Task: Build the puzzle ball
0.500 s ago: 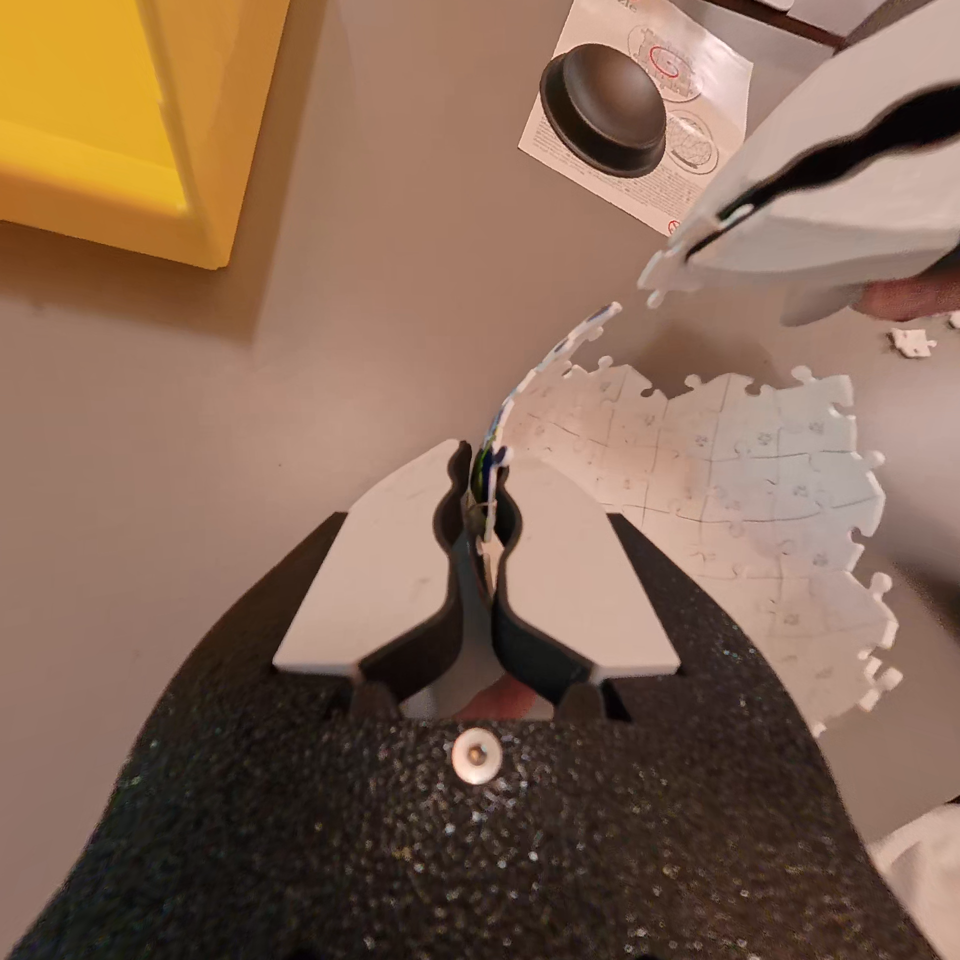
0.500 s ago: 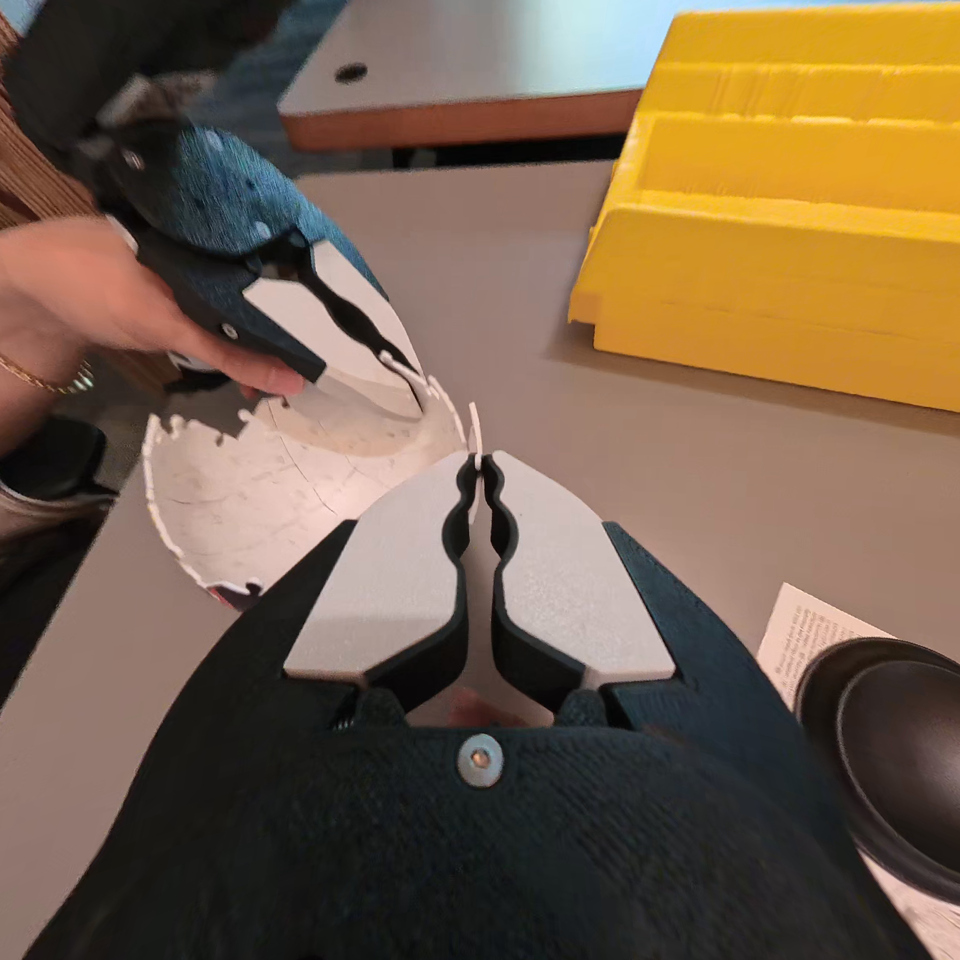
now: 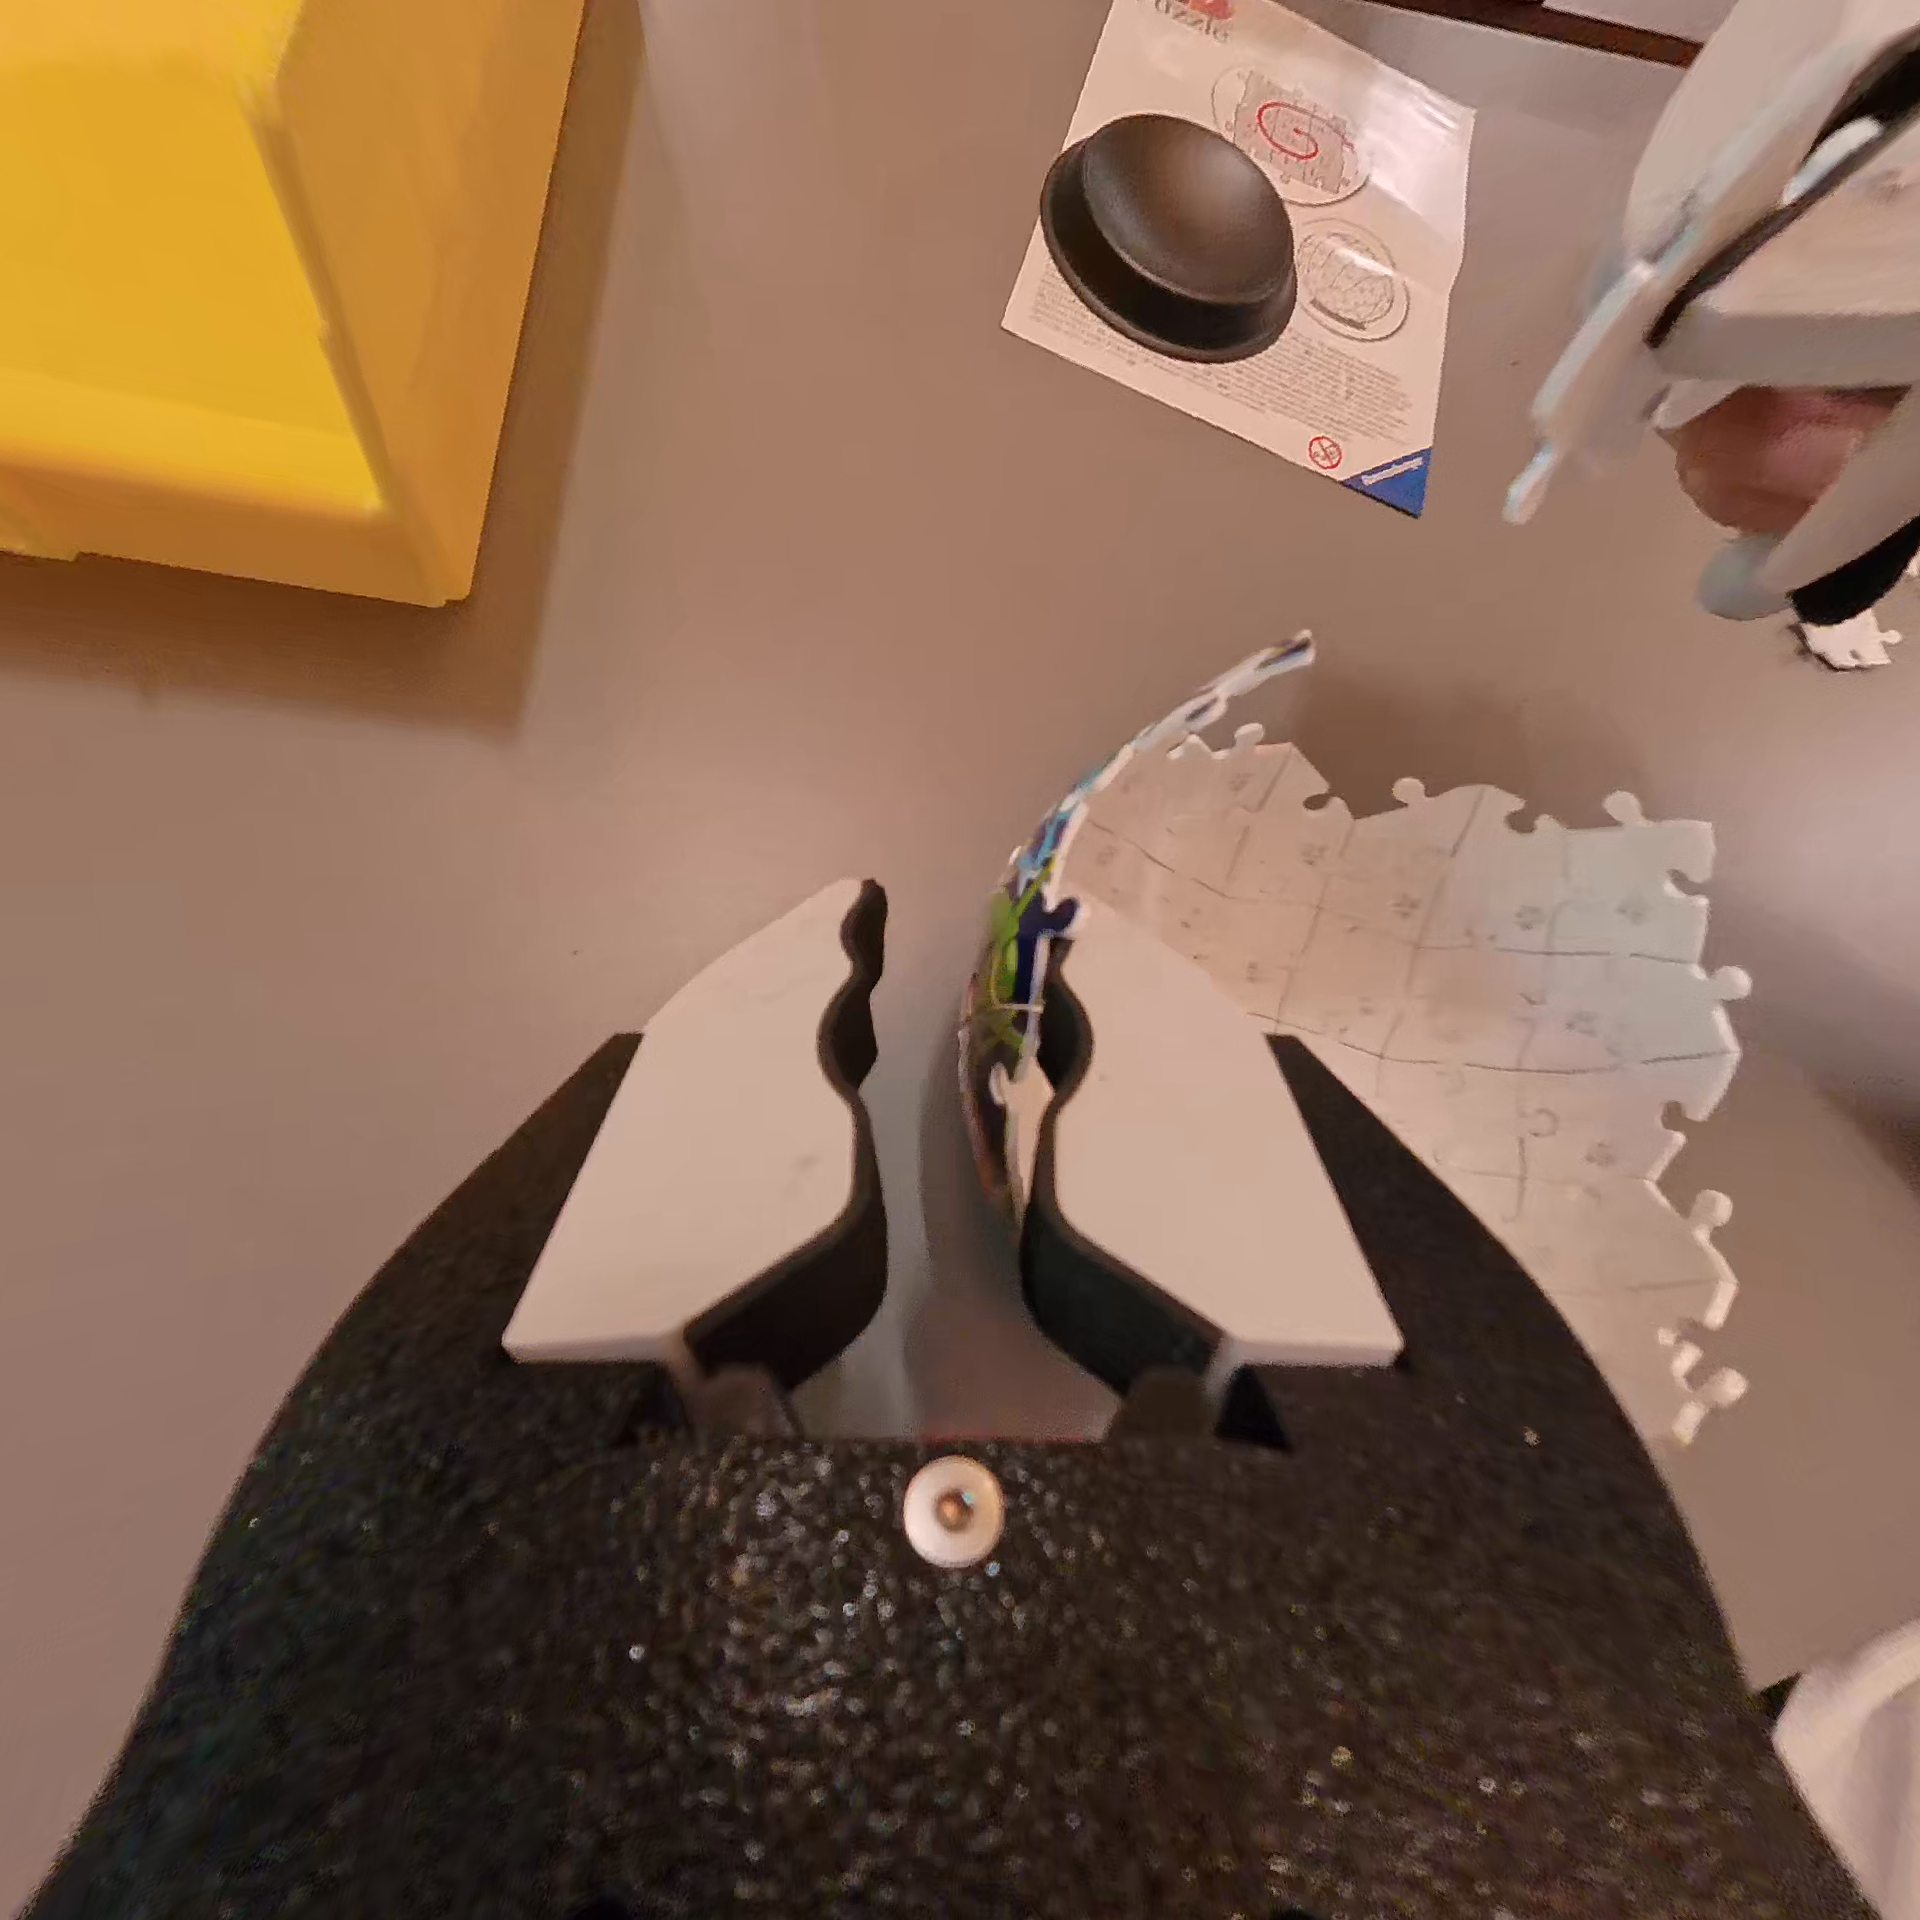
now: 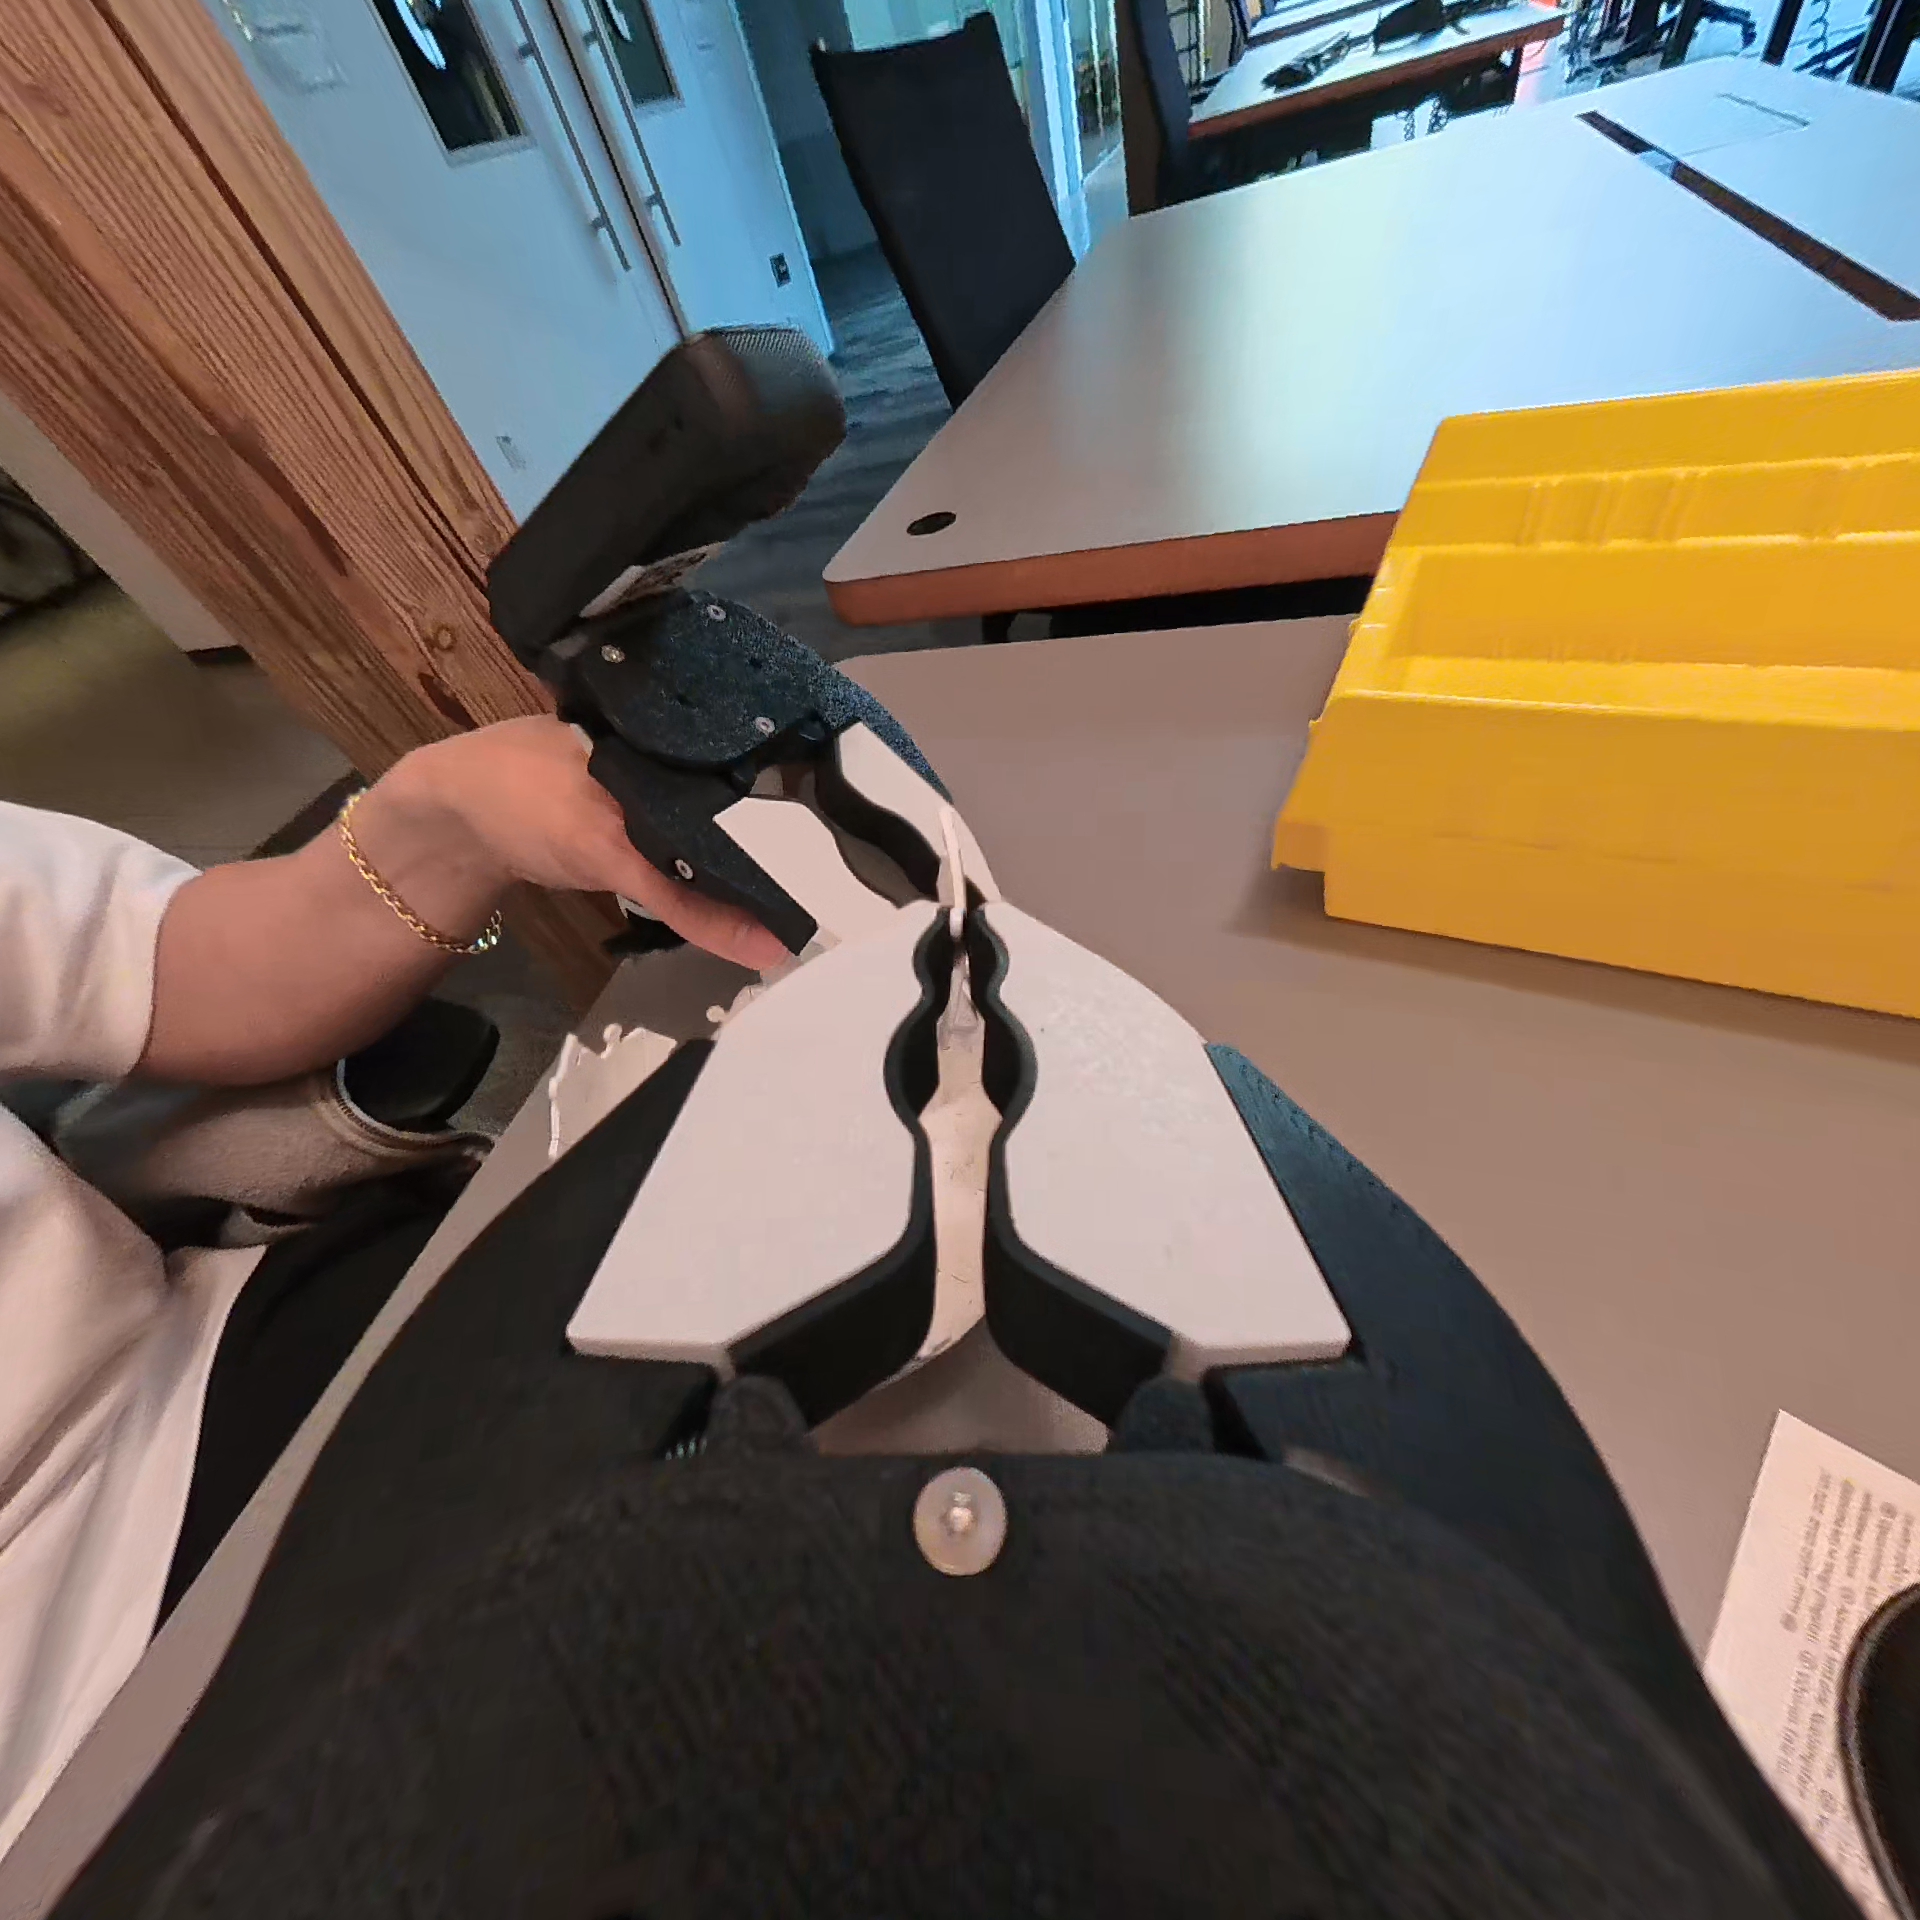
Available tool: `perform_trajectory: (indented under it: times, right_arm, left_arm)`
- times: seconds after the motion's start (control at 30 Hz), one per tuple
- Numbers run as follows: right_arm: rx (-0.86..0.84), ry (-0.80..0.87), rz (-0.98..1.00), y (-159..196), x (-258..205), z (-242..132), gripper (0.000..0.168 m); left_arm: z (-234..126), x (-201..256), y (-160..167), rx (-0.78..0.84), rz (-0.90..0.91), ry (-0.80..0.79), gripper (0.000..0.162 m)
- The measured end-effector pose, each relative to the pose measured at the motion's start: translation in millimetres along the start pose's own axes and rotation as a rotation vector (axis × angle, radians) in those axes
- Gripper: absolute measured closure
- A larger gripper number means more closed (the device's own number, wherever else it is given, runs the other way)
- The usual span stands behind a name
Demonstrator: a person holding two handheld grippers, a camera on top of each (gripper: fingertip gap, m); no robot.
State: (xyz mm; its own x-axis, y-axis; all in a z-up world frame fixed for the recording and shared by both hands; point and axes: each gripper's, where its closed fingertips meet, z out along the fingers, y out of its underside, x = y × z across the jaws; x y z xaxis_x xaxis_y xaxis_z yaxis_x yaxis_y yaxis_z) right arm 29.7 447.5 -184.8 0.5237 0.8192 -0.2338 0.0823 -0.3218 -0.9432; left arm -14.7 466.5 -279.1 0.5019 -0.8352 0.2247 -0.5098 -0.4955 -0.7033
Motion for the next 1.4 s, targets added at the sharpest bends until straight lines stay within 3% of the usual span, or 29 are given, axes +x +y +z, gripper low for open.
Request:
perform_trajectory:
  times: [0.4, 0.67, 1.13, 1.4]
  right_arm:
    - [-0.051, 0.142, -0.118, -10, -8, -5, 0.166]
    - [-0.097, 0.117, -0.145, -6, -24, -4, 0.166]
    - [0.115, 0.030, 0.121, -20, -22, -19, 0.166]
    - [0.127, 0.066, 0.044, -25, -24, -15, 0.166]
  left_arm:
    - [-9, 3, -3, -0.002, 0.062, -0.049, 0.122]
    - [-14, 6, -9, 0.017, 0.088, -0.066, 0.108]
    - [-18, 18, -13, 0.034, 0.165, -0.033, 0.095]
    - [-32, 16, -30, 0.134, 0.154, -0.041, 0.097]
